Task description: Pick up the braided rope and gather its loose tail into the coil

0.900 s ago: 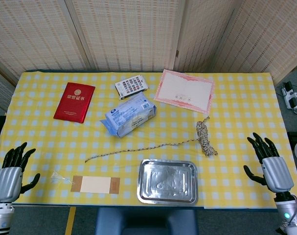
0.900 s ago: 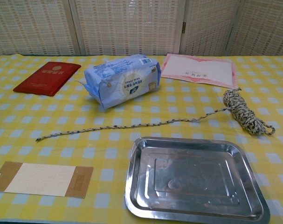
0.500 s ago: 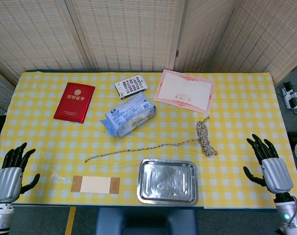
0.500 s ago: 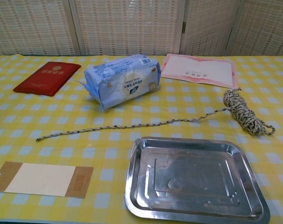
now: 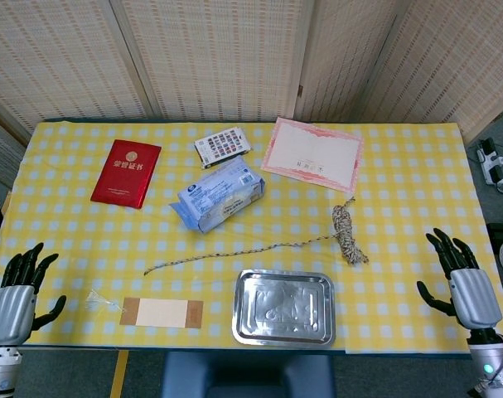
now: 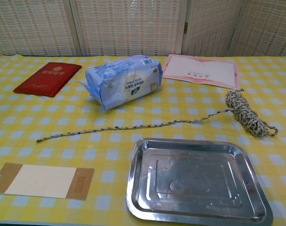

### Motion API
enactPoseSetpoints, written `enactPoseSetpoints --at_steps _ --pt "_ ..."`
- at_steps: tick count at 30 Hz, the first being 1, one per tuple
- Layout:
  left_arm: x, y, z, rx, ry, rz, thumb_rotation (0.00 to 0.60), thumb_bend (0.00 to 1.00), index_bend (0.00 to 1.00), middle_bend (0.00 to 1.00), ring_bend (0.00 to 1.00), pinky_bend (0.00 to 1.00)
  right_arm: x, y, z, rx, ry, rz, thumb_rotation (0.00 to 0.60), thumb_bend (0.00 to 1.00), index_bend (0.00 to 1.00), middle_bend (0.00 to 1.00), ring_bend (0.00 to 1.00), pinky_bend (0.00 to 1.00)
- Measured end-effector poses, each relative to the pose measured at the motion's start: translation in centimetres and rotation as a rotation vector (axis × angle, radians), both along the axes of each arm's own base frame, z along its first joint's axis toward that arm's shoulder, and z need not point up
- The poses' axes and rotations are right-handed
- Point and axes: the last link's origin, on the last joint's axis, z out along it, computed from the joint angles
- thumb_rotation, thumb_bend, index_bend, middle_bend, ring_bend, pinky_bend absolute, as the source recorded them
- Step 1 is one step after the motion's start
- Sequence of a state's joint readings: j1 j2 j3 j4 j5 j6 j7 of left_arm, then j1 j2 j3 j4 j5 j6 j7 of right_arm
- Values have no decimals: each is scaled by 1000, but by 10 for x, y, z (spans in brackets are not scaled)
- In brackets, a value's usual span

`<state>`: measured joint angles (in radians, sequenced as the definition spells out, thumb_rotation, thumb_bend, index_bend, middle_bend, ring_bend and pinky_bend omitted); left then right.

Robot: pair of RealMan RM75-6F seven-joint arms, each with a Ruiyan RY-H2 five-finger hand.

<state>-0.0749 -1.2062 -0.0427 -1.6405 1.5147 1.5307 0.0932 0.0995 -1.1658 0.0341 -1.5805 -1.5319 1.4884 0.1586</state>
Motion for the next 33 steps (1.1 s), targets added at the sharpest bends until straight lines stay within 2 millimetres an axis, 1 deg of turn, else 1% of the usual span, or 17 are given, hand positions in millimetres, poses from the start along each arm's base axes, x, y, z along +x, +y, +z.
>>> enactPoseSetpoints --at_steps 2,6,10,12,14,16,19,24,28,30,33 --pt "0 -1 0 -1 -1 -4 600 351 189 0 0 0 0 -4 -4 19 7 -21 600 383 0 90 185 96" --pt "-1 -4 0 2 -4 -1 600 352 189 0 0 0 2 -16 -15 83 18 -55 600 383 0 154 181 103" --pt "-2 -7 0 -2 -2 1 600 352 189 0 0 0 7 -35 -28 165 27 -77 600 384 0 172 169 103" --pt "-2 -7 0 -3 -1 2 600 352 190 0 0 0 10 -44 -33 194 20 -86 600 416 0 174 166 103" --pt "-2 -8 0 -4 -1 1 600 351 189 0 0 0 13 -56 -37 222 5 -98 600 520 0 179 166 103" --pt "-2 -8 0 -5 -1 1 600 351 189 0 0 0 16 -65 -40 243 -7 -112 600 595 0 180 167 103" --pt "-2 -9 -2 -10 0 0 600 352 189 0 0 0 18 -80 -45 284 -28 -148 600 653 0 180 167 103" --pt "-1 -8 -4 -20 1 -1 600 351 189 0 0 0 16 -103 -49 318 -47 -214 600 691 0 182 163 103" --pt "2 -7 -7 -28 2 -12 600 351 190 0 0 0 15 -126 -57 353 -62 -261 596 710 0 192 166 103" --pt "3 -7 -8 -31 3 -15 600 352 189 0 0 0 16 -136 -60 366 -68 -272 584 720 0 202 173 103" --pt "4 -6 -8 -33 5 -17 600 351 189 0 0 0 18 -153 -67 376 -60 -271 549 728 0 214 172 103"
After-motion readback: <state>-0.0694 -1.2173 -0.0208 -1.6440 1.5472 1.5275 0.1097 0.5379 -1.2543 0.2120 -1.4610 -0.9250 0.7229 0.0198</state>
